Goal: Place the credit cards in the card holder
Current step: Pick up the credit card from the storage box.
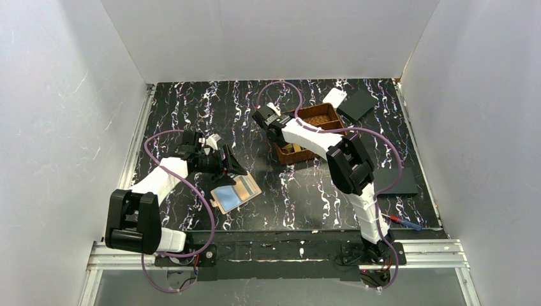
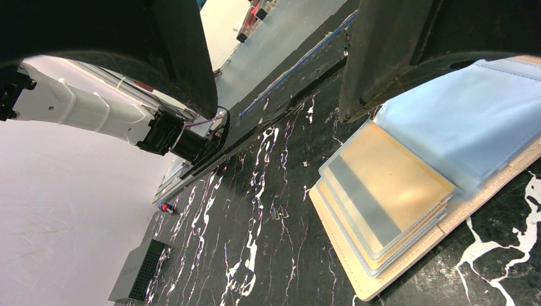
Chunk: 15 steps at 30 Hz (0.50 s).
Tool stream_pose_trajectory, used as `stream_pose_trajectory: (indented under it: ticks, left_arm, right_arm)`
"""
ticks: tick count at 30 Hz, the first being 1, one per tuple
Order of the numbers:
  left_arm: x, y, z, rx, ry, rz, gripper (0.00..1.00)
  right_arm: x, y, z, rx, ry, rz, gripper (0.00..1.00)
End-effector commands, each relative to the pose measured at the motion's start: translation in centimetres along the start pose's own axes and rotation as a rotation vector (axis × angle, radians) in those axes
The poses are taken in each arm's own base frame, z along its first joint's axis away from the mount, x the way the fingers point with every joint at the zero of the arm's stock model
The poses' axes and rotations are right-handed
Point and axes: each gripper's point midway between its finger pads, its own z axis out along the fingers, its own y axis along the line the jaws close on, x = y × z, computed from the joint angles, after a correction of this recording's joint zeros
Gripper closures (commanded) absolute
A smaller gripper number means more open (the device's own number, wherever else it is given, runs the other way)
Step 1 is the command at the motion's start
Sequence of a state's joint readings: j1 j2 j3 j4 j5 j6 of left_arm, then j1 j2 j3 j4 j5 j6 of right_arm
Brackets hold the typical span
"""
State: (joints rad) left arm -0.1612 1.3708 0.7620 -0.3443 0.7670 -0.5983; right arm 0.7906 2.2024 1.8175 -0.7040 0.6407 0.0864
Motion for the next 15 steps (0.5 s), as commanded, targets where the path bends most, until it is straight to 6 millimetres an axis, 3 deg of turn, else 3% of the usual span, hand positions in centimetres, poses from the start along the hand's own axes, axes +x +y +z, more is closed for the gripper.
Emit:
stream_pose_trajectory:
  ticks: [1,7,15]
  left_arm:
    - [0.4,-0.6,-0.2,0.021,0.014,0.018,0.32]
    - [0.6,-0.3,-0.2,0.019,0.020,0.014,0.32]
    - [0.5,-0.5,-0.2,0.022,0.018,0.018,0.32]
  right_arm:
    - [-2.9,-0.7,-1.5,0.013,-0.083,0.039,0.66]
    - [-3.3,-0.7,-0.9,0.038,-0.077,0.032,0.64]
    - [-1.8,-0.3,0.1,0.046,-0.043,0.020,0.66]
